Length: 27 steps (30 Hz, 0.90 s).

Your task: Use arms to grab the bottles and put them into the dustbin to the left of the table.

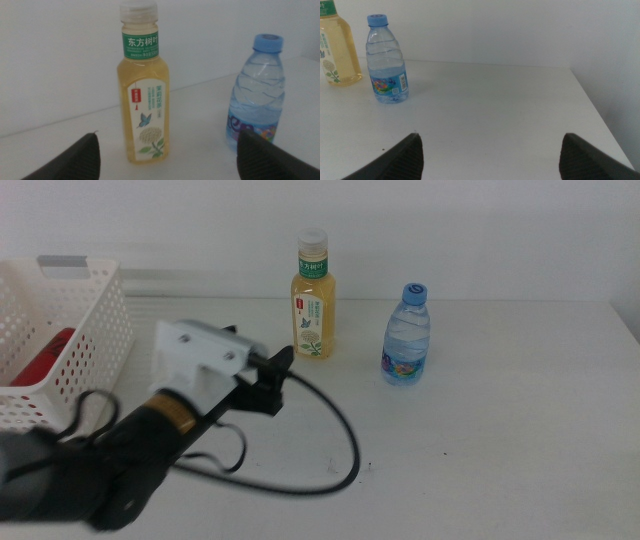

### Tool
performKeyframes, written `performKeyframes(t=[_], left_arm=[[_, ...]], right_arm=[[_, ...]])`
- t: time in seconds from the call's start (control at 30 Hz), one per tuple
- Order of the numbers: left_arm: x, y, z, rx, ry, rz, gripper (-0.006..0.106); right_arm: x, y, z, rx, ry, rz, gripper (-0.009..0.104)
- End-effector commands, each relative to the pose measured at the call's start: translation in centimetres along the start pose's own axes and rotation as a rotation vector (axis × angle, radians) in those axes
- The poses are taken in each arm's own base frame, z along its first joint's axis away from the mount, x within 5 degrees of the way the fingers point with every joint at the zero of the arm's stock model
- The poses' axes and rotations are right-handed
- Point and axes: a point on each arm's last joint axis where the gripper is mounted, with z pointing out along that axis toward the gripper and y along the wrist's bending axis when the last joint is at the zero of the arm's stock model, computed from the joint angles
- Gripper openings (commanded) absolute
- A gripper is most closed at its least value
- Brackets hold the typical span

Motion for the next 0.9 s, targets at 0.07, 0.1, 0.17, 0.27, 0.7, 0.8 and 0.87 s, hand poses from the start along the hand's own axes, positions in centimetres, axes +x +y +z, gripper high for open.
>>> performKeyframes(t=[0.07,0.1,0.17,0.27,0.7,0.8,0.87], left_arm=[[0.6,0.0,3.2,0.017,-0.005,-0.017,0.094],[0.9,0.1,4.0,0.017,-0.004,-0.017,0.094],[1.2,0.2,5.9,0.017,-0.012,-0.017,0.094],[1.7,0.3,7.5,0.013,-0.012,-0.019,0.094],[4.0,0.9,12.6,-0.005,0.008,-0.046,0.094],[4.3,1.0,13.7,-0.010,0.003,-0.050,0.094],[4.5,1.1,14.2,-0.012,0.002,-0.051,0.094]], right_arm=[[0.0,-0.1,0.0,0.010,-0.010,-0.014,0.093],[0.0,-0.1,0.0,0.010,-0.010,-0.014,0.093],[0.0,-0.1,0.0,0.010,-0.010,-0.014,0.093],[0.0,-0.1,0.0,0.010,-0.010,-0.014,0.093],[0.0,-0.1,0.0,0.010,-0.010,-0.014,0.093],[0.0,-0.1,0.0,0.010,-0.010,-0.014,0.093],[0.0,-0.1,0.0,0.010,-0.010,-0.014,0.093]])
